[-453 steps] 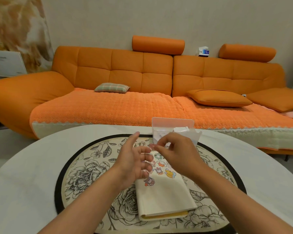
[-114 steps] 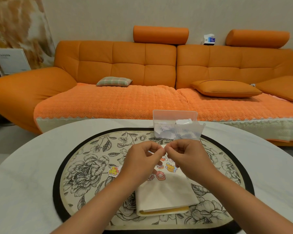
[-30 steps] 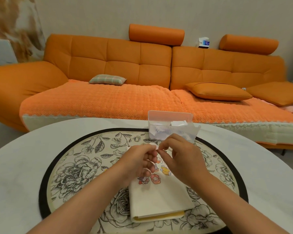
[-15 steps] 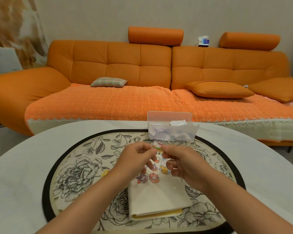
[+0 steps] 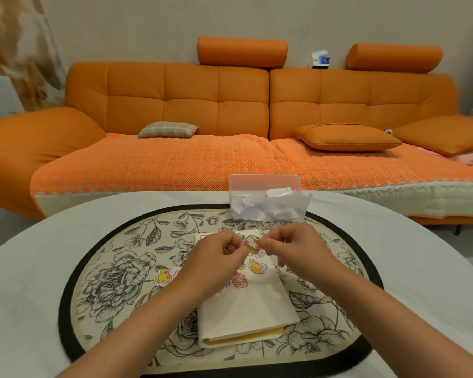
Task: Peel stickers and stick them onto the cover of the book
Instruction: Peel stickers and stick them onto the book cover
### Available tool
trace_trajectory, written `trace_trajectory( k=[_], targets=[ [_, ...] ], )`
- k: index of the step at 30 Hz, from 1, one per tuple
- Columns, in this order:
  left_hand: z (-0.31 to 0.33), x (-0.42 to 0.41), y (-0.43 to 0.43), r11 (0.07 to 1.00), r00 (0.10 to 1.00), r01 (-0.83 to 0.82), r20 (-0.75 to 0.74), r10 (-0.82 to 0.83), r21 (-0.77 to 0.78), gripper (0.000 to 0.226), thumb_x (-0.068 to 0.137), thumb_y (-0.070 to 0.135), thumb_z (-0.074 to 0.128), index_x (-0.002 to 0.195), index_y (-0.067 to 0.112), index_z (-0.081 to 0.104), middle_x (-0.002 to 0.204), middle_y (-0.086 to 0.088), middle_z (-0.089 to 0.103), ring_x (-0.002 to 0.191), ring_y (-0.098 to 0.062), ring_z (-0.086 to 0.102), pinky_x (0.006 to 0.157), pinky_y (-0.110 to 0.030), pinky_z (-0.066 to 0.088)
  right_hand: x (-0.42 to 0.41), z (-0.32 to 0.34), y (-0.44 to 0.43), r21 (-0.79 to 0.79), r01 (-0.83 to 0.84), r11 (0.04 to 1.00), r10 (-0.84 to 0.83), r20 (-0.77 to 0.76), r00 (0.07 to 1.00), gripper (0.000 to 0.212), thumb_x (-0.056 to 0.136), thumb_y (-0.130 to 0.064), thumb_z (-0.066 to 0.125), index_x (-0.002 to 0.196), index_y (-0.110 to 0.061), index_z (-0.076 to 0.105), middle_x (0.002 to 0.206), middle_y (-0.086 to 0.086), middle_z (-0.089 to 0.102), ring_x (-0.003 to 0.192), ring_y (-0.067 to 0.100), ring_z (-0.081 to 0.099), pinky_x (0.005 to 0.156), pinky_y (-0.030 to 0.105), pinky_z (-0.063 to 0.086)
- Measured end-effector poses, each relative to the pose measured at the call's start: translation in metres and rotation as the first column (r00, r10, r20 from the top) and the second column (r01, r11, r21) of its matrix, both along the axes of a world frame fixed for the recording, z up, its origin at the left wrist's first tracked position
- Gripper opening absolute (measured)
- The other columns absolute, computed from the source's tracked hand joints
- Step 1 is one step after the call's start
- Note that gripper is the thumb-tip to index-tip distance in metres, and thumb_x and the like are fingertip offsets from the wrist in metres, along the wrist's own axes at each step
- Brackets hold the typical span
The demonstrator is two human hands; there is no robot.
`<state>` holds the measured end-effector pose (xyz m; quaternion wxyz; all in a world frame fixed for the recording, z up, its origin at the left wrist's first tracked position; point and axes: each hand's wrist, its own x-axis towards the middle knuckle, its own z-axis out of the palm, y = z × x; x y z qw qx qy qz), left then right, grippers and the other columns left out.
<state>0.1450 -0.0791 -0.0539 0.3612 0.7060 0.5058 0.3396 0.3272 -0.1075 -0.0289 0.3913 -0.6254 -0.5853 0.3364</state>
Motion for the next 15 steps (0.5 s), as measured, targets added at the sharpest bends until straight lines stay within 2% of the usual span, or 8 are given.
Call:
trace_trajectory(
  k=[2, 4, 5, 7, 10, 11, 13, 15],
  targets=[
    [0.0, 0.001, 0.0, 1.0, 1.0, 0.003, 0.005, -0.002, -0.031, 0.012, 0.09, 0.028, 0.066, 0.078, 0.025, 0.068, 0.074, 0.001, 0.072, 0.065, -0.021, 0.068, 0.054, -0.03, 0.047, 0.002, 0.0, 0.0, -0.009, 0.002, 1.0, -0.002, 0.025, 1.0, 0.021, 0.089, -0.03, 0.074, 0.073, -0.017, 0.072, 0.053, -0.009, 0.061, 0.048, 0.006, 0.052, 0.042, 0.014, 0.038],
    [0.002, 0.002, -0.001, 0.996, 0.999, 0.033, -0.024, -0.035, -0.085, 0.011, 0.091, 0.03, 0.065, 0.083, 0.026, 0.07, 0.074, 0.005, 0.073, 0.059, -0.011, 0.065, 0.052, -0.027, 0.047, 0.004, -0.002, 0.0, -0.019, -0.004, 1.0, 0.005, 0.085, 0.996, 0.023, 0.092, -0.03, 0.071, 0.076, -0.015, 0.071, 0.05, -0.008, 0.057, 0.042, 0.002, 0.047, 0.042, 0.013, 0.037],
    [0.004, 0.002, -0.001, 0.994, 0.996, 0.05, -0.071, -0.057, -0.101, 0.011, 0.093, 0.031, 0.063, 0.088, 0.026, 0.072, 0.074, 0.007, 0.073, 0.056, -0.006, 0.063, 0.054, -0.026, 0.048, 0.004, -0.003, -0.001, -0.029, -0.006, 1.0, 0.01, 0.116, 0.993, 0.023, 0.094, -0.031, 0.069, 0.078, -0.014, 0.071, 0.051, -0.007, 0.056, 0.04, 0.001, 0.044, 0.041, 0.014, 0.036],
    [0.009, 0.0, 0.001, 0.998, 0.958, 0.058, -0.28, -0.065, -0.034, 0.021, 0.095, 0.038, 0.06, 0.11, 0.027, 0.07, 0.078, 0.011, 0.072, 0.059, 0.001, 0.059, 0.063, -0.026, 0.049, 0.005, -0.006, -0.001, -0.059, 0.002, 0.998, 0.007, 0.147, 0.989, 0.024, 0.096, -0.031, 0.065, 0.081, -0.013, 0.07, 0.053, -0.005, 0.056, 0.037, 0.0, 0.043, 0.04, 0.014, 0.035],
    [0.01, -0.011, 0.004, 0.982, 0.839, 0.09, -0.544, 0.015, 0.166, 0.048, 0.099, 0.042, 0.052, 0.145, 0.03, 0.047, 0.105, 0.017, 0.066, 0.092, -0.003, 0.054, 0.083, -0.028, 0.045, 0.011, -0.007, -0.001, -0.128, 0.016, 0.992, -0.004, 0.095, 0.995, 0.023, 0.098, -0.028, 0.063, 0.082, -0.013, 0.07, 0.064, 0.0, 0.062, 0.046, 0.009, 0.05, 0.041, 0.019, 0.038],
    [0.007, -0.015, 0.006, 0.97, 0.804, 0.132, -0.595, 0.016, 0.205, 0.05, 0.1, 0.042, 0.05, 0.149, 0.031, 0.043, 0.121, 0.017, 0.062, 0.108, -0.006, 0.05, 0.094, -0.029, 0.043, 0.013, -0.006, -0.002, -0.171, -0.004, 0.985, 0.016, 0.068, 0.998, 0.022, 0.098, -0.026, 0.063, 0.082, -0.012, 0.07, 0.066, 0.0, 0.062, 0.046, 0.011, 0.051, 0.042, 0.02, 0.037],
    [-0.003, -0.019, 0.007, 0.943, 0.725, 0.237, -0.689, -0.012, 0.233, 0.049, 0.102, 0.043, 0.045, 0.15, 0.034, 0.04, 0.146, 0.016, 0.046, 0.135, -0.01, 0.035, 0.114, -0.033, 0.025, 0.014, -0.006, -0.007, -0.274, -0.064, 0.96, 0.075, 0.03, 0.997, 0.022, 0.097, -0.024, 0.064, 0.081, -0.009, 0.069, 0.056, -0.003, 0.059, 0.041, 0.008, 0.046, 0.041, 0.018, 0.036],
    [-0.013, -0.02, 0.006, 0.937, 0.721, 0.274, -0.691, -0.051, 0.217, 0.045, 0.103, 0.04, 0.041, 0.148, 0.035, 0.042, 0.154, 0.016, 0.036, 0.143, -0.007, 0.024, 0.117, -0.031, 0.014, 0.011, -0.009, -0.01, -0.334, -0.108, 0.936, 0.134, 0.056, 0.989, 0.027, 0.095, -0.027, 0.067, 0.086, -0.002, 0.07, 0.055, -0.003, 0.062, 0.043, 0.008, 0.045, 0.045, 0.018, 0.038]
  ],
)
